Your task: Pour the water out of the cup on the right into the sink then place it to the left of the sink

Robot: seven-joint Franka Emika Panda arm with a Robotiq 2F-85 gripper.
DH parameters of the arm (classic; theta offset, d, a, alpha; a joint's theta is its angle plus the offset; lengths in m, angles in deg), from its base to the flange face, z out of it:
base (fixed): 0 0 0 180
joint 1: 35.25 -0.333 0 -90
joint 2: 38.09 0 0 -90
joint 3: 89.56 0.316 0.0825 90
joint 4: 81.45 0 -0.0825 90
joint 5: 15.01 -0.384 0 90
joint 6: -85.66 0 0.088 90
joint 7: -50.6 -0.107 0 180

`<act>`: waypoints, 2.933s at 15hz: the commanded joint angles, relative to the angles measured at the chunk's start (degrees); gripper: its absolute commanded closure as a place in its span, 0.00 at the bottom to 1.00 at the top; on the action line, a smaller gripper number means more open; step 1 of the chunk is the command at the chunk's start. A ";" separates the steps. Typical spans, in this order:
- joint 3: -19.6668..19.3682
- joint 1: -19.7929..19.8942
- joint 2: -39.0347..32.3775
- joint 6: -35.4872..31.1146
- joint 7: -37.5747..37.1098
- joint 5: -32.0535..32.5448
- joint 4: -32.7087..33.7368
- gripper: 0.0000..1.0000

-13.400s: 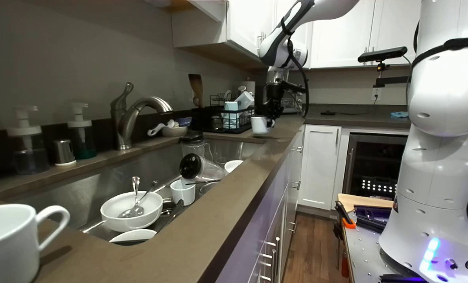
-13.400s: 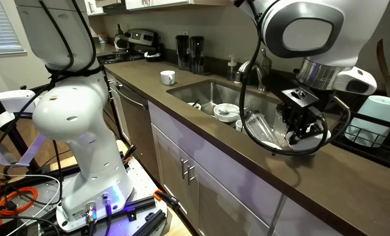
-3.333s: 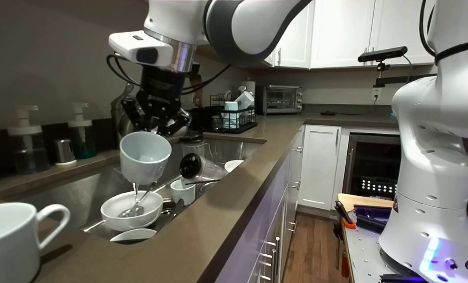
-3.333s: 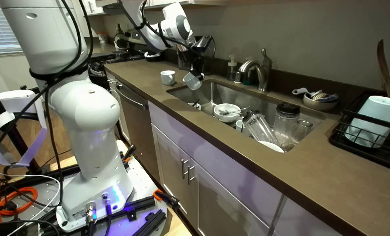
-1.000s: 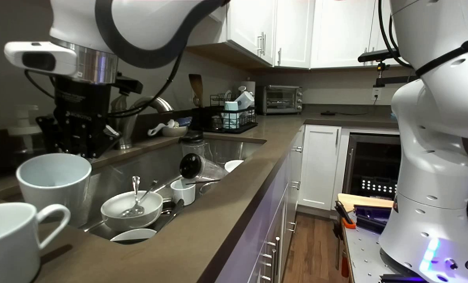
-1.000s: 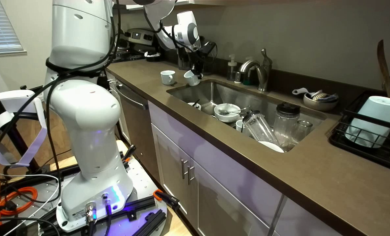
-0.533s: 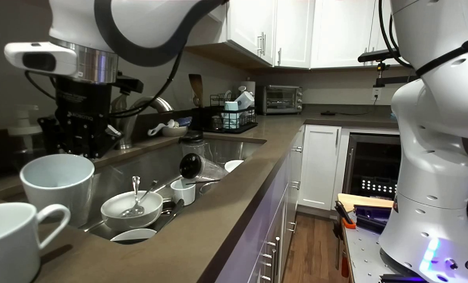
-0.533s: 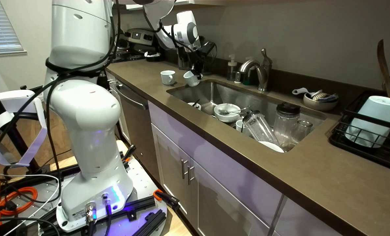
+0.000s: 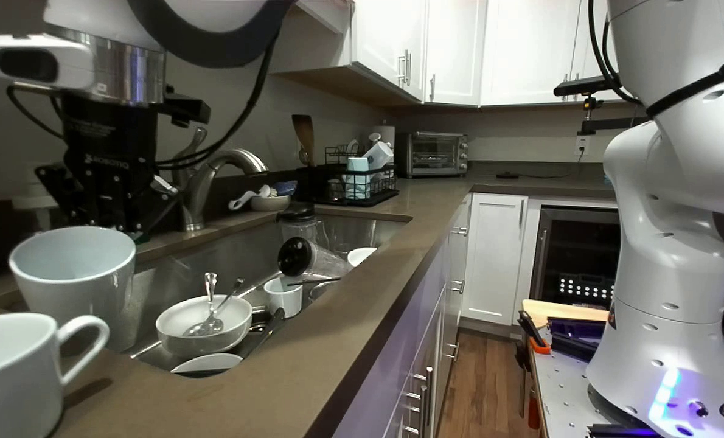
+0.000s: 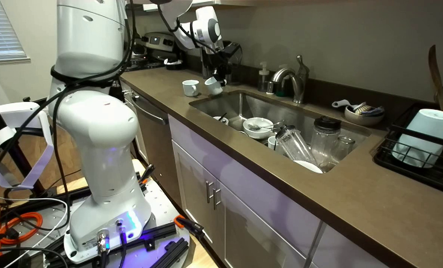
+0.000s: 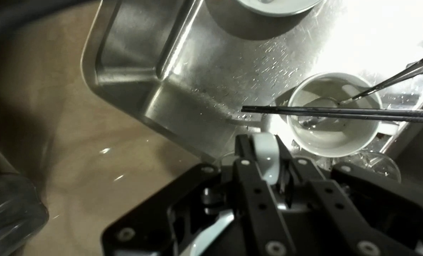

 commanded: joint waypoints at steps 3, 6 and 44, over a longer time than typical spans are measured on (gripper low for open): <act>1.69 0.51 -1.00 -0.62 1.64 -5.46 2.73 0.95; 2.46 0.89 -2.77 -0.82 1.58 -10.12 3.29 0.95; 0.95 -4.53 -16.73 19.48 -1.41 -13.22 27.23 0.41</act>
